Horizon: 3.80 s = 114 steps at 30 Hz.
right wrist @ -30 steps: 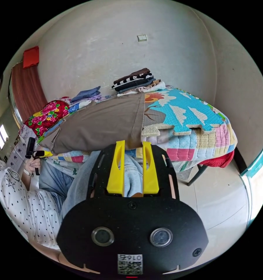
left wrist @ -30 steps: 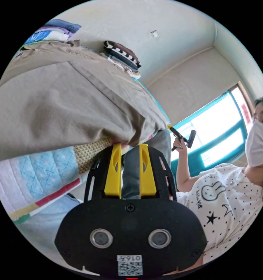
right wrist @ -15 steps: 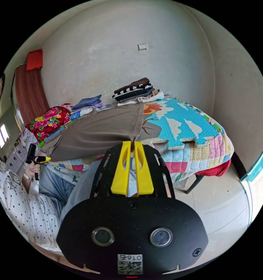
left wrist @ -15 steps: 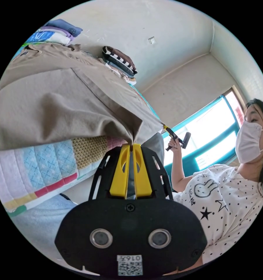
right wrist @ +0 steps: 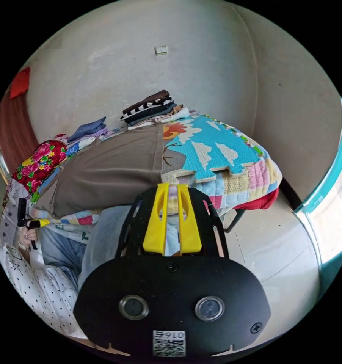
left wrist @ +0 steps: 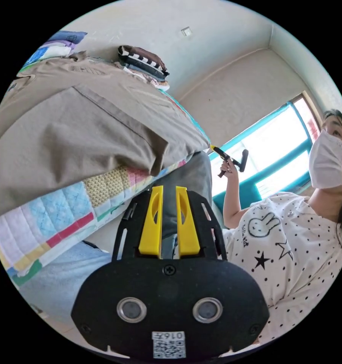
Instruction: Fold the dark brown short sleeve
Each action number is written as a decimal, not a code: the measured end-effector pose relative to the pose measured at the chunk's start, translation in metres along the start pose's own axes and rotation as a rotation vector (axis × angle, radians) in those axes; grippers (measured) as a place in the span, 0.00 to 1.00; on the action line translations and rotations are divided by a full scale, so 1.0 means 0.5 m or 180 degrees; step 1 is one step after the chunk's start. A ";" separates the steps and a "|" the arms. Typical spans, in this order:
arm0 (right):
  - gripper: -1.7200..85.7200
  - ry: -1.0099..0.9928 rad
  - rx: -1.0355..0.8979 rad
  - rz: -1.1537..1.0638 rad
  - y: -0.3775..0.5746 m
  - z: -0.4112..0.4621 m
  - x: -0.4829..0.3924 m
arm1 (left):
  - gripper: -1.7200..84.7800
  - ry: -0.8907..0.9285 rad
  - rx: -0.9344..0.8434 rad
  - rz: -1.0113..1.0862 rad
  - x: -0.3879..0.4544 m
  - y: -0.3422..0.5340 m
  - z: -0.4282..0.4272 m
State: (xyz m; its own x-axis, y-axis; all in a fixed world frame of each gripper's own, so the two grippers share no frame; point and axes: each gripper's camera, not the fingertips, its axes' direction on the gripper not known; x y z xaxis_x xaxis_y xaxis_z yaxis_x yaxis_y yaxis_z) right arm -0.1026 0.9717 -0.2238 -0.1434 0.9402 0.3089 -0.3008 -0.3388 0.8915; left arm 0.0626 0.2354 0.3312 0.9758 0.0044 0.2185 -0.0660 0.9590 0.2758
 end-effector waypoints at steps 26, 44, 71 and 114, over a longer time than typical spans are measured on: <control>0.13 -0.1798 -0.0412 -0.2276 -1.110 0.480 -0.928 | 0.07 -0.2639 0.0046 0.0586 -0.387 -0.815 -0.089; 0.03 -0.1180 -0.0768 -0.2313 -1.467 0.680 -1.231 | 0.01 -0.2985 0.0118 0.1144 -0.518 -0.980 0.064; 0.12 -0.0952 -0.0990 -0.3002 -1.561 0.444 -1.216 | 0.02 -0.2620 -0.0463 0.1445 -0.457 -1.031 0.185; 0.03 -0.0938 -0.1337 -0.3107 -1.575 0.384 -1.265 | 0.07 -0.3119 -0.0702 0.0195 -0.360 -0.963 0.280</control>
State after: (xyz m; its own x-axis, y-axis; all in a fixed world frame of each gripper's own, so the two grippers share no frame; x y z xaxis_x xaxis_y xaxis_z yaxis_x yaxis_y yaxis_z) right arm 0.4059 0.6504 -1.0574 0.5440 0.7626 -0.3501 -0.4669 0.6217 0.6288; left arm -0.1107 -0.2667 0.2903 0.3638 -0.0845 0.9276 0.0264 0.9964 0.0805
